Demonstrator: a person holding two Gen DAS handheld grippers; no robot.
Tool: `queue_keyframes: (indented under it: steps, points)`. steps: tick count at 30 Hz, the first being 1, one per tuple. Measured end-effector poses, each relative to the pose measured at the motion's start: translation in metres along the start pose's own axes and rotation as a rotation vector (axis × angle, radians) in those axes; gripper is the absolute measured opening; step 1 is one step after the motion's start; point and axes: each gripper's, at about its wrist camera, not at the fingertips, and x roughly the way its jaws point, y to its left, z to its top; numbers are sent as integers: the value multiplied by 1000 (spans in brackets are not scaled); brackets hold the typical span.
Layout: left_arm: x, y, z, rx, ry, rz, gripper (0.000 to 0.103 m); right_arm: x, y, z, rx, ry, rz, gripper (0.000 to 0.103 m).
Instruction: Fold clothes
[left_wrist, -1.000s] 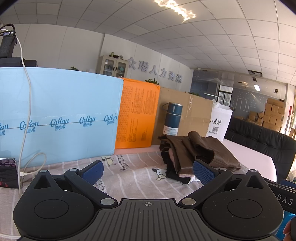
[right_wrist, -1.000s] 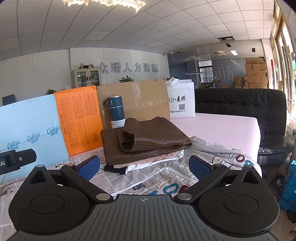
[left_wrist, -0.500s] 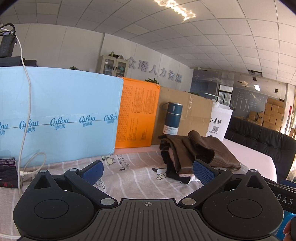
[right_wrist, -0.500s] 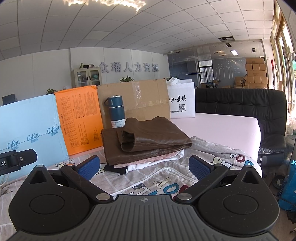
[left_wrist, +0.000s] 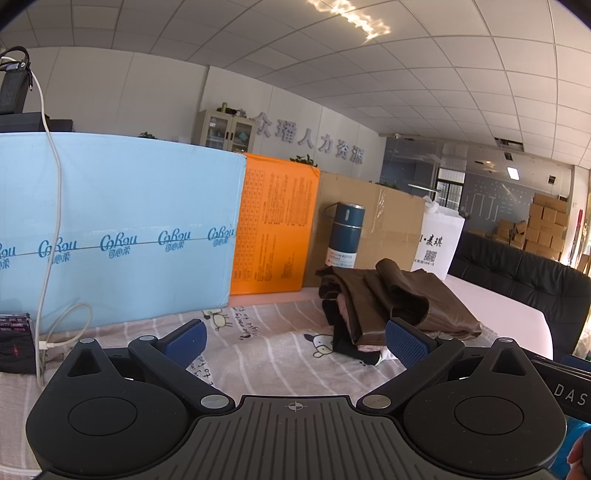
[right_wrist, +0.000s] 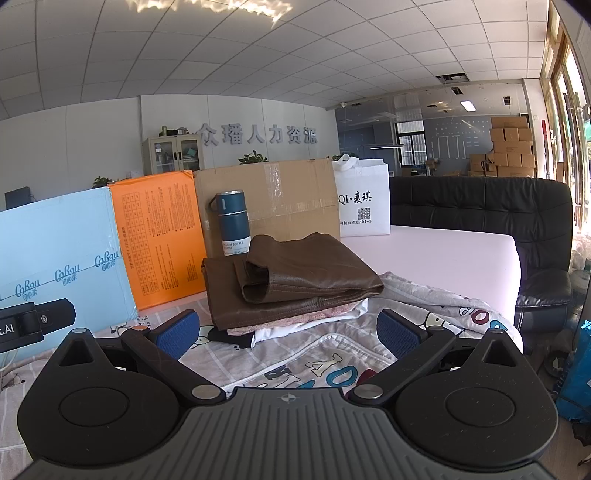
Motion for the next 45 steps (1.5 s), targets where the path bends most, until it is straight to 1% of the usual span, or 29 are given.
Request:
queue_keyframes:
  steps: [31,45]
  points:
    - [-1,-1,-1,10,-1,-5,103,0,-2,-1,2,3,-7,103]
    - [-2,-3,-1,15,-4,9,103,0,-2,-1,3,3,-10,103]
